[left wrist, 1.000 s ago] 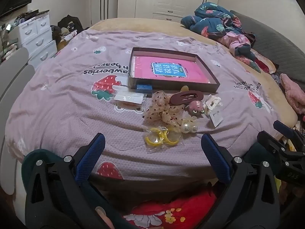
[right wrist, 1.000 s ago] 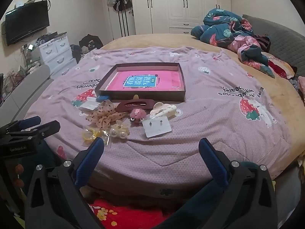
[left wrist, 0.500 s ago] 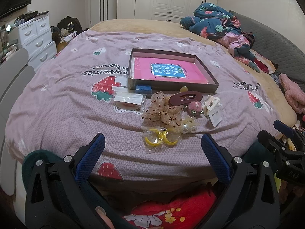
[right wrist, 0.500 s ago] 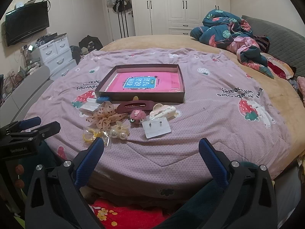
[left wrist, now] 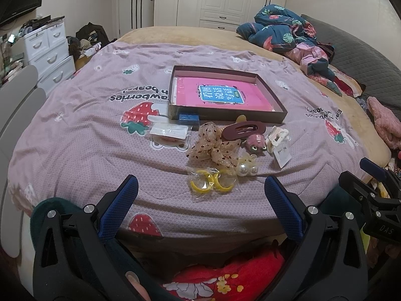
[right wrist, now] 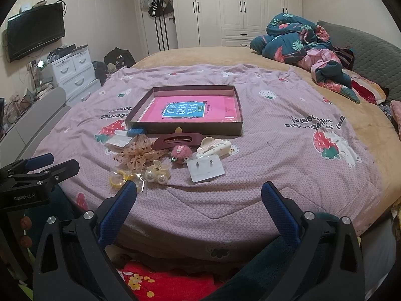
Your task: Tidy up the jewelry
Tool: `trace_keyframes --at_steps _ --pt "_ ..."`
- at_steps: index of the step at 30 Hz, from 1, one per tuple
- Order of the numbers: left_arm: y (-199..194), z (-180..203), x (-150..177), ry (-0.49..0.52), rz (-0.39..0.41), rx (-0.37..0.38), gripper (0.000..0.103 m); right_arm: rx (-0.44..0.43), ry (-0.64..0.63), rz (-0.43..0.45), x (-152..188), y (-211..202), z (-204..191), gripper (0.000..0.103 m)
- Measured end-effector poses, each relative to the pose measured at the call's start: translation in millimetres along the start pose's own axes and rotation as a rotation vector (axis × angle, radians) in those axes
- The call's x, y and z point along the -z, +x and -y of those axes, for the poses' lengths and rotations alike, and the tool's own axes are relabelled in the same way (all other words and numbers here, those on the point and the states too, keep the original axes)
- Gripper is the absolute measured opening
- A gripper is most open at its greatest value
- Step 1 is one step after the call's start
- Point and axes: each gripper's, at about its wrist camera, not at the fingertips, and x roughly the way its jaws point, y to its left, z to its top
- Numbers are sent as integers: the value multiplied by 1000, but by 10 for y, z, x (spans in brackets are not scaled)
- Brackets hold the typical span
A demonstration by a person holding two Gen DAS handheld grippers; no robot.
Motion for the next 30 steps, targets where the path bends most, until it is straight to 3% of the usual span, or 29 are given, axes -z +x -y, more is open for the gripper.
trace_keyframes --at_steps 24,30 --pt "-96 -27 -50 3 1 -1 94 1 -1 4 -61 -58 20 99" --pt "-54 -134 -80 -30 -18 -7 94 -8 -5 -36 -102 94 64 99"
